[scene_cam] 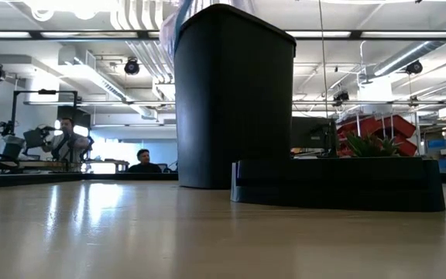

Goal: Place trash/remove bag and relplace
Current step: Remove the pink trash bag from the black trash bin

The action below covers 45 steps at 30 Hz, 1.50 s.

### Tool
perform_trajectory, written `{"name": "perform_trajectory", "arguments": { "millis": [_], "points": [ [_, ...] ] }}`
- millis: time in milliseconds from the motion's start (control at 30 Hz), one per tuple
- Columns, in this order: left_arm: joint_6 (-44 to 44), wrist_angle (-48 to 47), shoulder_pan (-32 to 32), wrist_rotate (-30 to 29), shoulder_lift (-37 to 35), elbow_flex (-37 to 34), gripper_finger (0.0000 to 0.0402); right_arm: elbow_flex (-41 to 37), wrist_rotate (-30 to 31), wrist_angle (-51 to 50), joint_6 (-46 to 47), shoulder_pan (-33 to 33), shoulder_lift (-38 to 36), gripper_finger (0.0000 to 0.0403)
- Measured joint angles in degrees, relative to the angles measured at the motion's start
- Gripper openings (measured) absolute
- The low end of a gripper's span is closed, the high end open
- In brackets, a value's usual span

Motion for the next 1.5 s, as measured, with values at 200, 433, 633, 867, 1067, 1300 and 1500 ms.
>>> {"name": "perform_trajectory", "arguments": {
  "millis": [200,433,633,867,1067,1300,1500],
  "points": [
    [1.1,-0.1,0.0,-0.1,0.3,0.0,0.0172,2.6,-3.3,-19.2,8.2,3.7,-0.3,0.0002],
    [1.5,-1.2,0.3,-5.8,1.9,-0.1,0.0172,5.7,9.3,-25.7,7.7,6.7,-1.5,0.0002],
    [-1.9,-3.4,6.0,-3.5,2.1,0.3,0.0180,8.5,12.6,-18.9,3.6,9.5,-1.7,0.0002],
    [-2.8,-5.9,16.3,5.2,2.4,0.5,0.0179,8.0,10.0,-21.7,7.7,14.2,-1.7,0.0002],
    [1.0,-12.0,23.6,9.8,3.5,0.4,0.0173,7.7,9.6,-30.1,17.0,19.4,-1.6,0.0002],
    [8.8,-13.0,25.5,18.8,4.4,-1.0,0.0173,7.6,19.3,-46.9,30.1,25.1,-2.7,0.0002],
    [11.7,-12.7,25.5,20.5,5.5,-2.8,0.0181,7.6,34.3,-60.9,38.6,27.9,-4.8,0.0002]
  ]
}}
